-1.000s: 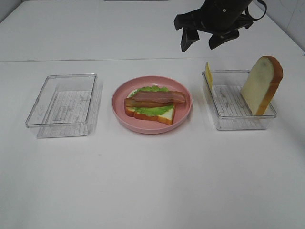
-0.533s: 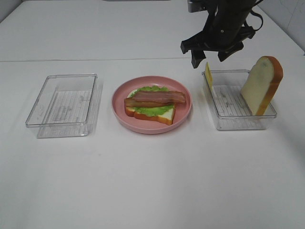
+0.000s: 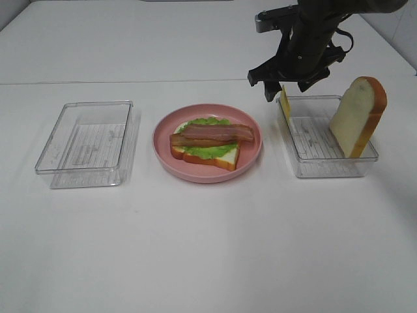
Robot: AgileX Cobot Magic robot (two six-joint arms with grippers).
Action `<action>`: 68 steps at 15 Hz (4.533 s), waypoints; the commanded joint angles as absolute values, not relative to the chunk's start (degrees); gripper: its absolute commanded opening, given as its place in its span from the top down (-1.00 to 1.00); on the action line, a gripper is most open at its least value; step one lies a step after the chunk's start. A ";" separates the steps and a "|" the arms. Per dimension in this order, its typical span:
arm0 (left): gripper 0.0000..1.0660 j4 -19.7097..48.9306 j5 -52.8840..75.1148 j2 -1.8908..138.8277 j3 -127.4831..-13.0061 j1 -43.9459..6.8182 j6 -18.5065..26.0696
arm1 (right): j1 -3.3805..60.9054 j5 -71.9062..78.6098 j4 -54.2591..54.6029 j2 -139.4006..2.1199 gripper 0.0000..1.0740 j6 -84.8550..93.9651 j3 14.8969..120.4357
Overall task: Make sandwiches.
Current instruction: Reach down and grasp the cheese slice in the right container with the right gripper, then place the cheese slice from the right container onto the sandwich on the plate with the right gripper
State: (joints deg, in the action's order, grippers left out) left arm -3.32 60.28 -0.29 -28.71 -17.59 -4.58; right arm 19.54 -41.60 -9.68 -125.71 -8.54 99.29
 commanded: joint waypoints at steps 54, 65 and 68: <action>-0.68 -3.32 59.99 -0.74 -28.53 -17.36 -4.64 | 24.81 -45.32 40.91 -125.71 1.00 12.38 99.52; -0.68 -3.32 59.99 -0.74 -28.53 -17.36 -4.64 | 24.81 -45.21 30.31 -125.71 0.39 7.22 99.52; -0.68 -3.32 59.99 -0.74 -28.53 -17.36 -4.64 | 24.81 -45.15 29.11 -125.71 0.13 7.22 99.52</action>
